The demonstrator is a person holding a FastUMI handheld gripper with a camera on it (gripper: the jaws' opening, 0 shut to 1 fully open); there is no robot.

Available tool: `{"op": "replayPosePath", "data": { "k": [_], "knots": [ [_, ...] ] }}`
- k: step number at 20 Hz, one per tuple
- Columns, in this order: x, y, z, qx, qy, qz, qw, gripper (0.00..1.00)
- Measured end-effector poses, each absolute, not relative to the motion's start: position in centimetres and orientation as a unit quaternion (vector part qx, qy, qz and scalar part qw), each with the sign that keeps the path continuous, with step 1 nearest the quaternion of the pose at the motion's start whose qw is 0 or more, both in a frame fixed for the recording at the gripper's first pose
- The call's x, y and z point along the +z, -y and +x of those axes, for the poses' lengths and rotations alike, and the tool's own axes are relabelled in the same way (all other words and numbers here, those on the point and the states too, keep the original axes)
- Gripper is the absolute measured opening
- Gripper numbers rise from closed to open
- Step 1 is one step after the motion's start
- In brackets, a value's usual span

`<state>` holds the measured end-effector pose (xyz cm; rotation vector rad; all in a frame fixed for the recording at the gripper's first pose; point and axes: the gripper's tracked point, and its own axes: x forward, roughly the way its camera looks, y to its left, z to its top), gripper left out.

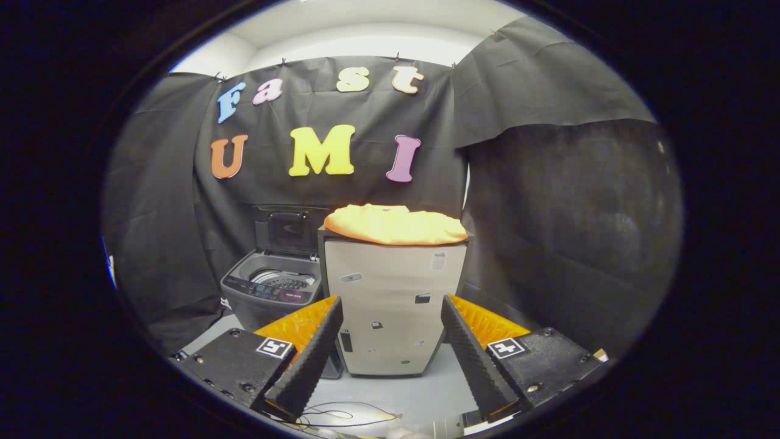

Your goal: Put the clothes into the washing machine and then close the washing machine lid.

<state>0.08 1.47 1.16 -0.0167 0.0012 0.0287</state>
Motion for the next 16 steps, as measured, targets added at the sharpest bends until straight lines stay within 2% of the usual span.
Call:
{"op": "replayPosePath", "data": {
  "k": [16],
  "knots": [
    [3.2,-1.4,1.9,-0.014,0.008,-0.004,1.000,1.00]
  ]
}}
